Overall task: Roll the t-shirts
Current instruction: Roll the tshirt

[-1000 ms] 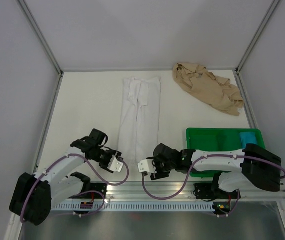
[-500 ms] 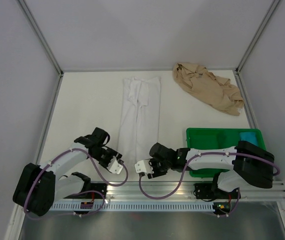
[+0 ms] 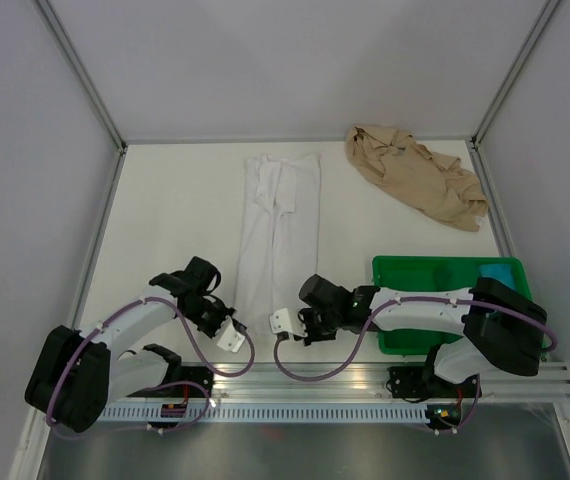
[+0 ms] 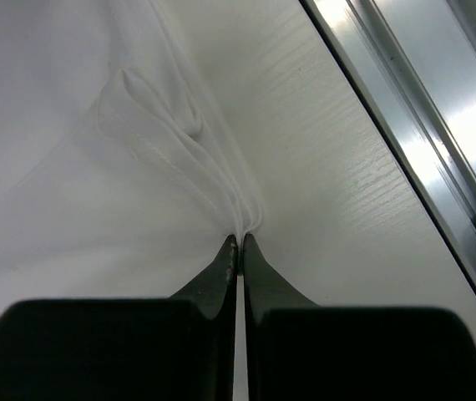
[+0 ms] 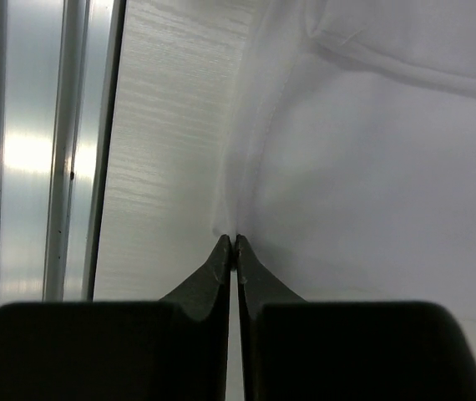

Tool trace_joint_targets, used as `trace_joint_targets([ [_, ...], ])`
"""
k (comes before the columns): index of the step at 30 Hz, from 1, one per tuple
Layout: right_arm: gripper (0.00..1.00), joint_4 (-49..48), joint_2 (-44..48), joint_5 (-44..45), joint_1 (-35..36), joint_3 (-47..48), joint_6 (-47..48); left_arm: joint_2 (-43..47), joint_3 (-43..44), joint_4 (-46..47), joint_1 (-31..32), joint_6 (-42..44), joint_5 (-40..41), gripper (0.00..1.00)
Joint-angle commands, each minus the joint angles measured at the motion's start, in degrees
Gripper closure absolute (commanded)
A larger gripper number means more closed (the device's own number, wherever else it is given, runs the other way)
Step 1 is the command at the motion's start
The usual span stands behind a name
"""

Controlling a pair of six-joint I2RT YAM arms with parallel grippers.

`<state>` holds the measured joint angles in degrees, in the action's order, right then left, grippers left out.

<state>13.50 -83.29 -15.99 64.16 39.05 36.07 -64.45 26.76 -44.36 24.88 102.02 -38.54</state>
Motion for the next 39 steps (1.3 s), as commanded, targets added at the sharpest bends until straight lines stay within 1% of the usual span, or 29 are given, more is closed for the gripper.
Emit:
trace_joint_targets([
  [1,0.94,2.0,-0.5,-4.2,-1.6,3.7,-1.4,0.4,2.6,-2.3,0.3,-3.8,-4.2,0.98],
  [2,0.95,2.4,-0.4,-4.6,-1.8,4.0,-1.5,-0.1,3.4,-2.4,0.3,-5.4,-4.5,0.98],
  [4,0.97,2.4,-0.1,-5.7,-2.8,4.5,-1.9,-2.4,6.6,-2.3,0.3,-11.3,-5.7,0.98],
  [5,0.99,2.5,0.2,-6.2,-3.2,4.6,-2.5,-3.3,7.9,-2.3,0.3,-15.8,-6.0,0.98],
  [6,1.0,2.6,0.4,-7.5,-4.3,5.1,-2.9,-4.7,8.9,-2.2,0.3,-17.7,-6.3,0.98],
  [10,1.0,2.9,0.8,-9.2,-6.6,5.7,-4.4,-5.1,11.1,-2.3,0.2,-22.2,-5.9,0.98],
  [11,1.0,2.9,0.8,-9.3,-6.9,5.7,-4.7,-5.5,11.6,-2.3,0.2,-25.1,-5.9,0.98],
  [15,1.0,2.9,0.4,-9.3,-9.8,6.2,-7.5,-8.3,13.7,-2.3,-0.9,-29.9,-6.9,0.98],
  [18,1.0,3.3,-1.0,-9.4,-11.9,7.4,-9.8,-9.8,14.7,-1.4,-1.9,-32.3,-7.3,0.98],
  [19,1.0,4.2,-2.0,-9.4,-12.4,8.0,-10.3,-10.9,15.2,-0.8,-2.6,-35.1,-7.3,0.98],
  [22,1.0,5.0,-4.1,-10.1,-15.2,9.6,-12.9,-12.3,16.7,0.7,-5.7,-37.4,-8.1,0.98],
  [24,1.0,4.2,-5.1,-11.7,-17.3,10.0,-14.0,-13.1,16.7,1.8,-6.6,-37.9,-8.1,0.98],
  [28,1.0,3.3,-7.1,-13.6,-20.5,10.5,-16.4,-14.7,17.0,5.4,-7.6,-41.9,-7.4,0.98],
  [32,1.0,1.1,-7.3,-15.1,-23.9,10.4,-19.4,-16.1,16.7,7.6,-8.6,-42.8,-6.8,0.98],
  [35,0.98,0.8,-8.0,-15.9,-25.0,10.9,-20.1,-16.6,16.7,10.2,-9.1,-44.6,-6.4,0.98],
  [39,0.95,-2.8,-9.0,-18.9,-25.3,11.0,-23.4,-17.3,16.9,12.2,-9.4,-45.6,-6.4,0.98],
])
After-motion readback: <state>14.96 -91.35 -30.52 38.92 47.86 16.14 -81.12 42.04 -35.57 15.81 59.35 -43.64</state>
